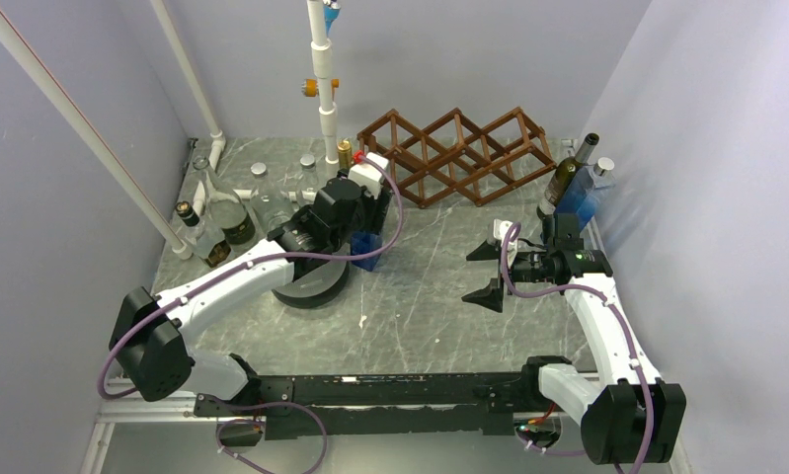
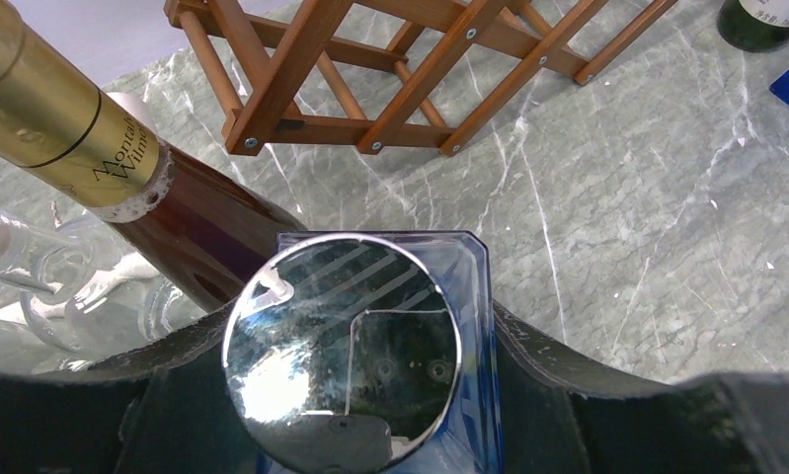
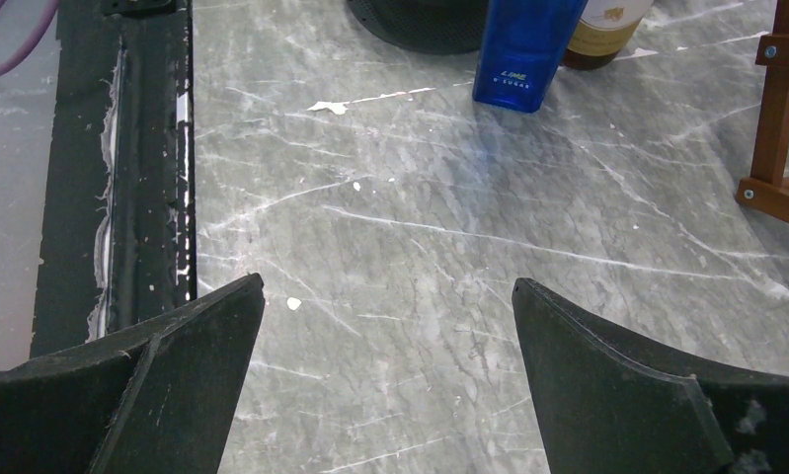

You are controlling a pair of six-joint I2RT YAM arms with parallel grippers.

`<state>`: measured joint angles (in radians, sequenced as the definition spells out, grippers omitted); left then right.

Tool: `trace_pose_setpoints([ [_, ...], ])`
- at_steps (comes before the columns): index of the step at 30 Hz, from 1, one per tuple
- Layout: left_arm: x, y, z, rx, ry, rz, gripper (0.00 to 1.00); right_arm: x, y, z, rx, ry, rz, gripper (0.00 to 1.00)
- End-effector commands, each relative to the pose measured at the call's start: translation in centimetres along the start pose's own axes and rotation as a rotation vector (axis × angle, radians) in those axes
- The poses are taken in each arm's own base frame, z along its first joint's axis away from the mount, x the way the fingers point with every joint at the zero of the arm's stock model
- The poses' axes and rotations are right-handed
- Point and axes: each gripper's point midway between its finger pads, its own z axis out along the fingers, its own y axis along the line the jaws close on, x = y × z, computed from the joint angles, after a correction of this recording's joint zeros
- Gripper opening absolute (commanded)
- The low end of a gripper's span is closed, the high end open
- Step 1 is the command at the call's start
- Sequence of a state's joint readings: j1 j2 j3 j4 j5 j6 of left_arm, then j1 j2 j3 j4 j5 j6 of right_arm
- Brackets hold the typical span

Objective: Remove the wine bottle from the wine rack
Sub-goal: Place the wine bottle at the center of the board.

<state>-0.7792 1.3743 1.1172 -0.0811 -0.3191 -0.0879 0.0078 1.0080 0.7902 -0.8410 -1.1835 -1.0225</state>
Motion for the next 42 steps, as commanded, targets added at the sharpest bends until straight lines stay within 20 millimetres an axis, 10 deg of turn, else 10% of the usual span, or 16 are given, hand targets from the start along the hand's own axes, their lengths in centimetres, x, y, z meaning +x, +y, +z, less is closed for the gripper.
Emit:
trace_pose_setpoints([
  [1, -7.4, 0.4, -1.0, -0.01, -0.205, -0.059, 0.35, -0.7, -0.3, 0.0, -0.001, -0.025, -0.051, 1.0],
  [20, -9.0, 0.7, -2.9, 0.006, -0.239, -0.062, 0.87, -0.7, -0.3, -0.1, 0.0, -0.023, -0.051, 1.0],
  [42, -13.1, 1.3, -8.6, 0.075, -0.371, -0.067, 0.99, -0.5, -0.8, -0.5, 0.026, -0.024, -0.044, 1.0],
])
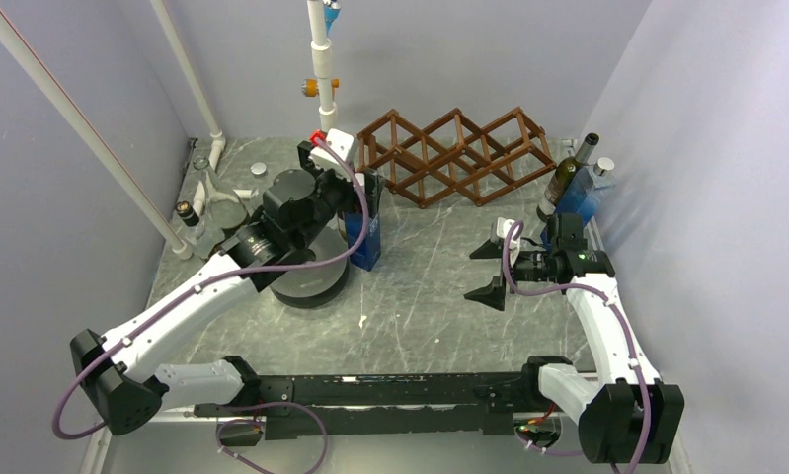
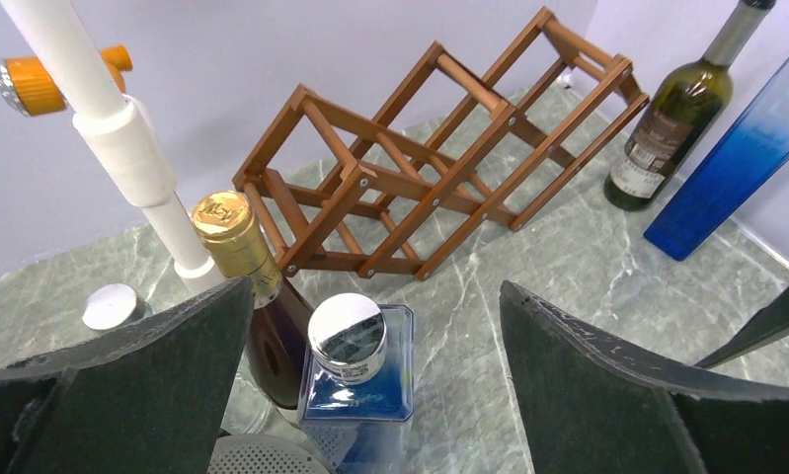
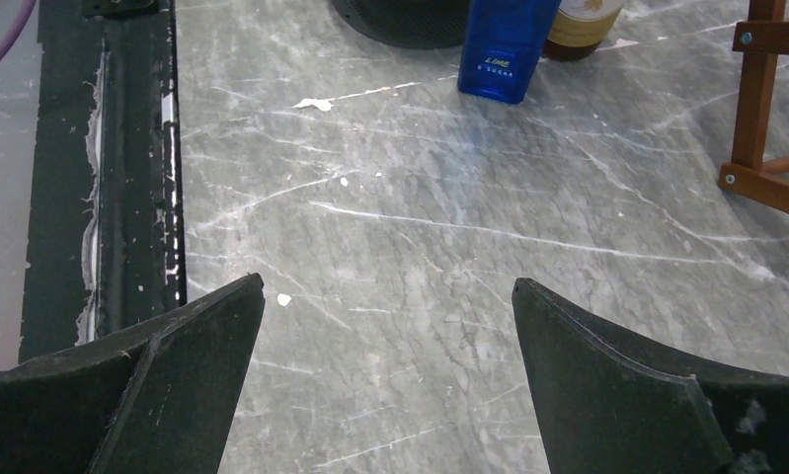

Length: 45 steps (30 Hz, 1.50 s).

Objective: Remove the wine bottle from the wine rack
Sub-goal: Place the wine bottle at the center of the board, then reset both arms

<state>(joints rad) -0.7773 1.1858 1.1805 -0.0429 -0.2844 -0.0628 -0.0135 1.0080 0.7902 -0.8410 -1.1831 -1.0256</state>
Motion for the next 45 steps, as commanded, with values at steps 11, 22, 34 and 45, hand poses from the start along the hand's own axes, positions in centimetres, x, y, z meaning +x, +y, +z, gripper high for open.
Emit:
trace_pose_setpoints([
  [11, -6.5, -0.7, -4.7, 0.115, -0.175, -0.053, 1.0, -0.6, -0.4, -0.3, 0.011, -0.024, -0.049, 1.0],
  [22, -6.2, -0.7, -8.0, 0.168, -0.179, -0.063, 0.99, -0.6, -0.6, -0.6, 0.025, -0.024, -0.046, 1.0],
  [34, -2.9, -0.3, -11.3, 0.195, -0.142, -0.089, 1.0, -0.5, -1.0, -0.9, 0.044, -0.027, -0.04, 1.0],
  [45, 3.0, 0.5, -12.4, 0.166, -0.04, -0.127, 1.0, -0.8, -1.4, -1.4, 0.075, -0.047, -0.005, 1.0],
])
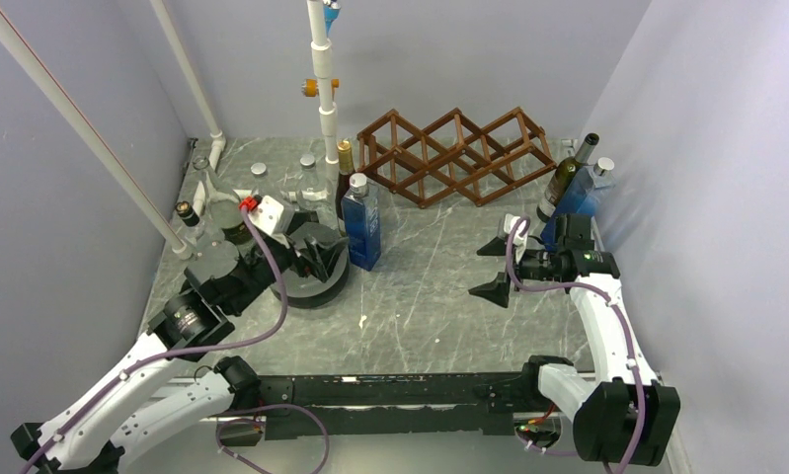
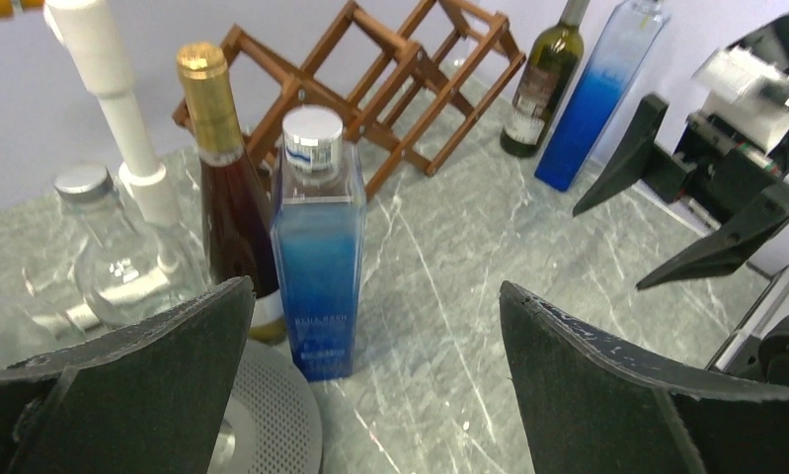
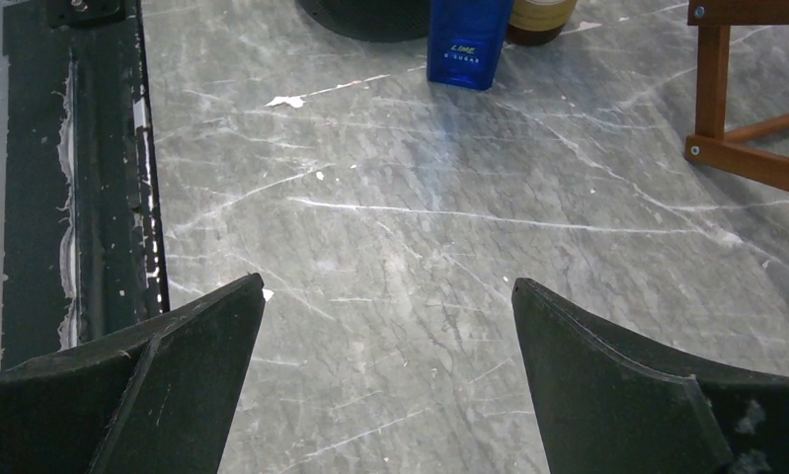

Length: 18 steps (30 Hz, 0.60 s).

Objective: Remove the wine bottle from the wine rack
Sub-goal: Reset both arms

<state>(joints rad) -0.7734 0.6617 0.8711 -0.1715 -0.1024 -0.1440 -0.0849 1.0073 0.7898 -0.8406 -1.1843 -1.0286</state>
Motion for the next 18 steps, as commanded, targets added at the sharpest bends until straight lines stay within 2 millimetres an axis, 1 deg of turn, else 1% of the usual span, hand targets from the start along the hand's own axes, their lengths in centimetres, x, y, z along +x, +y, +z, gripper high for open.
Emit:
trace_pose_setpoints([
  [1, 1.8, 0.6, -0.6, -0.029, 0.033, -0.034, 1.0, -1.2, -0.3, -0.3, 0.016, -0.047, -0.01, 1.0],
  [5, 3.8, 1.2, -1.1, -0.056, 0.054, -0.042, 1.0, -1.5, -1.0, -0.6, 0.049, -0.045, 0.041, 1.0],
  [12, 8.7, 2.4, -1.1, -0.111, 0.14, -0.064, 0.99, -2.2, -2.0, -1.4, 0.102, -0.041, 0.07, 1.0],
  [15, 10.1, 3.0, -1.2, -0.142, 0.16, -0.07, 1.0, -2.4, -2.3, -1.7, 0.122, -0.045, 0.089, 1.0],
  [18, 11.2, 3.5, -1.4, -0.168, 0.169, -0.076, 1.0, -2.5, -2.7, -1.9, 0.144, -0.045, 0.11, 1.0],
])
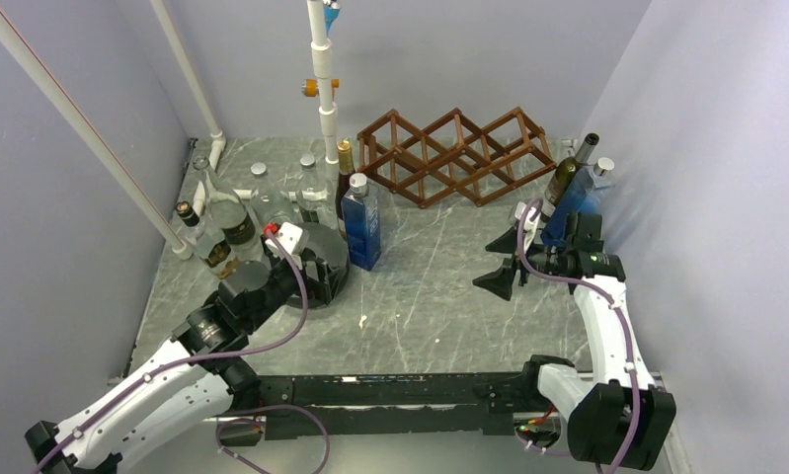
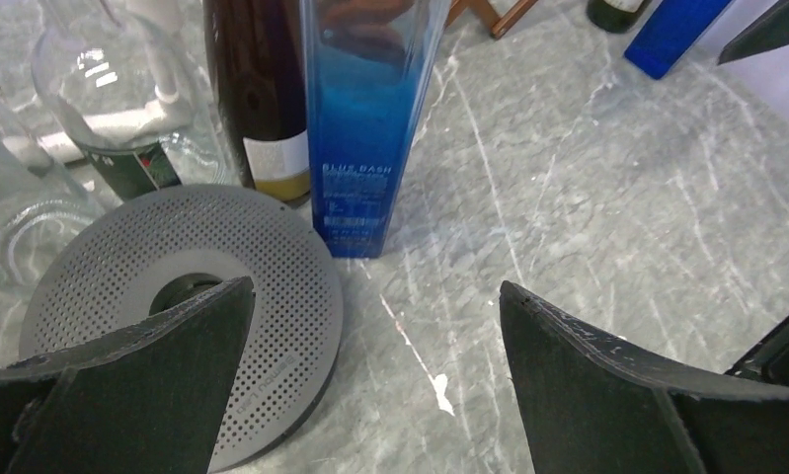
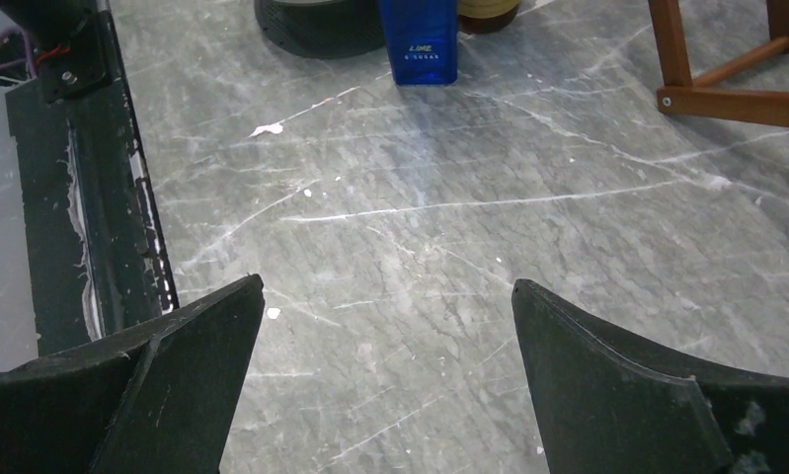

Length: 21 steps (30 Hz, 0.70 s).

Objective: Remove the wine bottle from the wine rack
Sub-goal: Reset both arms

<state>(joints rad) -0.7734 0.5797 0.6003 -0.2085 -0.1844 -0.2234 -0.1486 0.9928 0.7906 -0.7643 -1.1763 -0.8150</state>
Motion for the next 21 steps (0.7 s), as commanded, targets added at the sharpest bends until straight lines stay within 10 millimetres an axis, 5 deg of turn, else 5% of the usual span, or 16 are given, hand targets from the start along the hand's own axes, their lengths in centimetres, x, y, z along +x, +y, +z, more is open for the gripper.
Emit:
trace_pose_setpoints([
  [1, 0.0, 1.0, 0.0, -0.057, -0.037, -0.04, 1.0, -2.3, -1.1, -0.8, 0.056, -0.033, -0.029, 1.0],
  [9, 2.5, 2.1, -0.2, -0.095, -0.017, -0.06, 0.99, -2.9, -1.7, -1.4, 0.098, -0.046, 0.038, 1.0],
  [21, 2.5, 1.9, -0.9, -0.077, -0.045, -0.078, 0.99, -3.8, -2.3, -2.4, 0.141, -0.065, 0.076, 1.0],
])
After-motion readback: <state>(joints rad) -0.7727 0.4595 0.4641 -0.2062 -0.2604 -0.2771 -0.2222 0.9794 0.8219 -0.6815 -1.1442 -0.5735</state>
